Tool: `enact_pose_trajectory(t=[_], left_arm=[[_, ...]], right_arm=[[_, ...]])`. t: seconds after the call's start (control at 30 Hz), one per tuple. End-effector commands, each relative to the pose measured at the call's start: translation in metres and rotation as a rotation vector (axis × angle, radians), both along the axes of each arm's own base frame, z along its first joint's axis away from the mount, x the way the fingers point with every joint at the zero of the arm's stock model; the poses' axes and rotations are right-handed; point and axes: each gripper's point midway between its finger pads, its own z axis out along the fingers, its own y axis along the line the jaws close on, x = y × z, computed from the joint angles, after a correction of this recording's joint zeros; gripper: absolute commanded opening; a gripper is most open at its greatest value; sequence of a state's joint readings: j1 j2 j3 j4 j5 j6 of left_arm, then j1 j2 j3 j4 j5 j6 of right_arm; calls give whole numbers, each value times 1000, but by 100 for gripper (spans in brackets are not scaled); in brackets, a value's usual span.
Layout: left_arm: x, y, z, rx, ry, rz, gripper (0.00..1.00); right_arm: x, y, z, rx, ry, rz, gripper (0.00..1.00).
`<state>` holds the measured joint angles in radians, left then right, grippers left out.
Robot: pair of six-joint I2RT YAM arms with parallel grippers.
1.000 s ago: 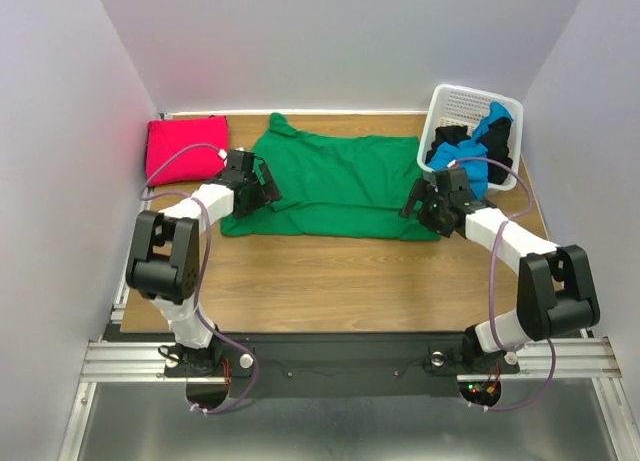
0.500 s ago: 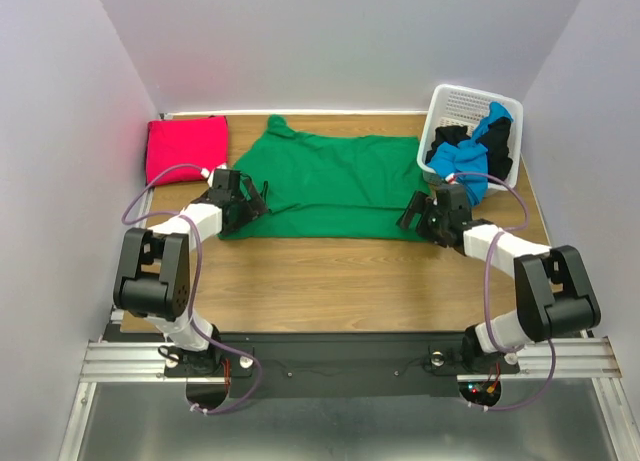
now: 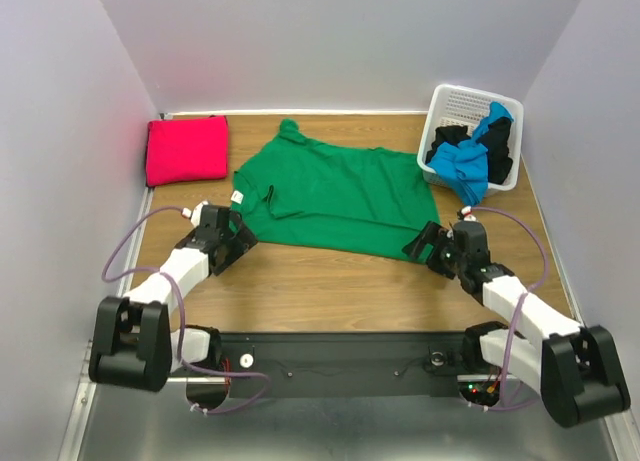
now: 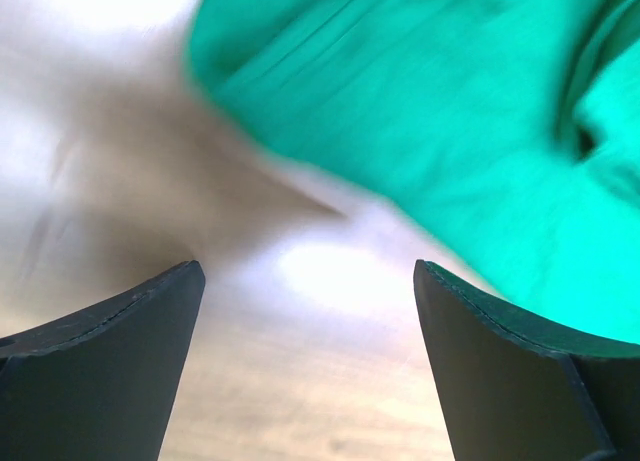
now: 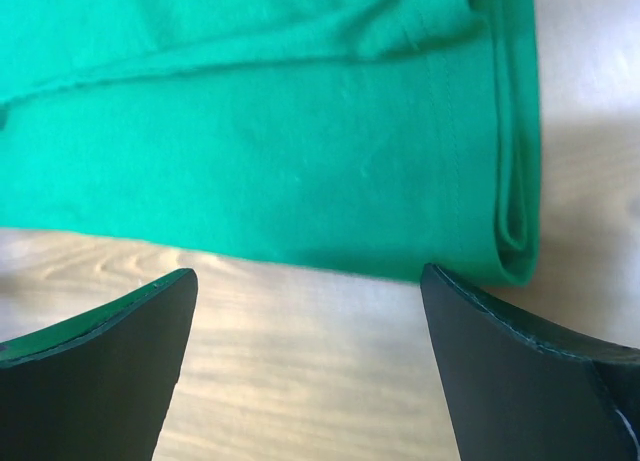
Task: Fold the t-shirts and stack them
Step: Fold the tshirt
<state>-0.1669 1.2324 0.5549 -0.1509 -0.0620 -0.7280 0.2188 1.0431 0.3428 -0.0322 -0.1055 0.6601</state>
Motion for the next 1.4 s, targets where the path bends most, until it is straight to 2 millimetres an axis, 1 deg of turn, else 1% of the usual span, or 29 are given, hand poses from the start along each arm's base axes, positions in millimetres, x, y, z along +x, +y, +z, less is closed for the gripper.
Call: enact_pose_trajectory(t=[0.0, 0.03, 0.07, 0.1, 0.2, 0.23, 0.27, 0.3, 0.33, 0.37, 0.43, 0.5, 0.53, 0.57, 0.6, 0.63, 0.67, 0.73, 0.77, 0.8, 0.87, 0.9, 0.97, 1.0, 1.07, 1.1, 1.3, 1.33, 1.37], left_arm=[[-30, 9, 1, -25, 21, 106, 99], [-30, 9, 5, -31, 9, 110, 99], [-27, 12, 17, -32, -30, 127, 99], [-25, 15, 23, -26, -49, 146, 99], [-14, 32, 39, 27, -98, 231, 99], [-5, 35, 50, 36, -119, 254, 99], [0, 42, 49, 55, -105, 280, 99], [9, 49, 55, 71, -123, 303, 99], [15, 49, 56, 65, -120, 300, 98], [23, 48, 49, 65, -105, 277, 95], [39, 40, 48, 22, -115, 236, 91], [51, 33, 34, 7, -89, 188, 86], [58, 33, 34, 5, -86, 183, 81], [57, 33, 19, 16, -35, 171, 72], [59, 32, 16, 16, -21, 168, 68], [58, 32, 11, 17, -2, 167, 65], [56, 33, 3, 21, 20, 171, 56], [53, 36, -5, 27, 41, 182, 44], [49, 38, -10, 31, 62, 196, 26], [46, 45, -11, 53, 72, 222, 16], [40, 56, -11, 81, 87, 267, 1], [34, 66, -10, 111, 92, 303, 1], [24, 78, -8, 136, 109, 342, 0], [15, 85, -12, 134, 129, 364, 0], [6, 84, -12, 122, 127, 368, 0], [-5, 83, -19, 114, 151, 370, 0], [-45, 84, -22, 99, 202, 454, 0], [-53, 83, -27, 95, 212, 464, 0], [-55, 84, -23, 83, 198, 490, 9]], right_arm=[[-47, 6, -17, 55, 133, 29, 100], [-46, 7, -11, 62, 121, 27, 100], [-42, 5, -5, 53, 109, 16, 100], [-39, 3, 0, 46, 93, 11, 100], [-33, -3, 8, 7, 72, -10, 100], [-29, -3, 13, 4, 59, -3, 100], [-28, -3, 13, 0, 65, -1, 100], [-25, -2, 15, -1, 64, 0, 100], [-25, -2, 14, -2, 68, 0, 100], [-26, -2, 13, -3, 75, 3, 100], [-24, -2, 17, -8, 68, 5, 100], [-22, -4, 21, -13, 55, -1, 100], [-21, -4, 23, -18, 49, -3, 100], [-18, -6, 28, -22, 37, -11, 100], [-19, -7, 29, -26, 36, -13, 100], [-18, -7, 31, -28, 32, -15, 100], [-17, -8, 33, -31, 28, -20, 100], [-17, -9, 34, -33, 28, -24, 100], [-18, -9, 34, -33, 31, -27, 100], [-18, -9, 34, -31, 34, -27, 100], [-18, -8, 35, -30, 32, -26, 100], [-19, -8, 35, -28, 34, -24, 100], [-20, -9, 37, -27, 30, -26, 100], [-20, -8, 39, -24, 24, -25, 100], [-20, -7, 43, -17, 12, -23, 100], [-20, -7, 45, -13, 8, -22, 100], [-19, -6, 57, -10, -17, -9, 100], [-18, -6, 59, -11, -21, -7, 100], [-18, -6, 58, -12, -19, -10, 100]])
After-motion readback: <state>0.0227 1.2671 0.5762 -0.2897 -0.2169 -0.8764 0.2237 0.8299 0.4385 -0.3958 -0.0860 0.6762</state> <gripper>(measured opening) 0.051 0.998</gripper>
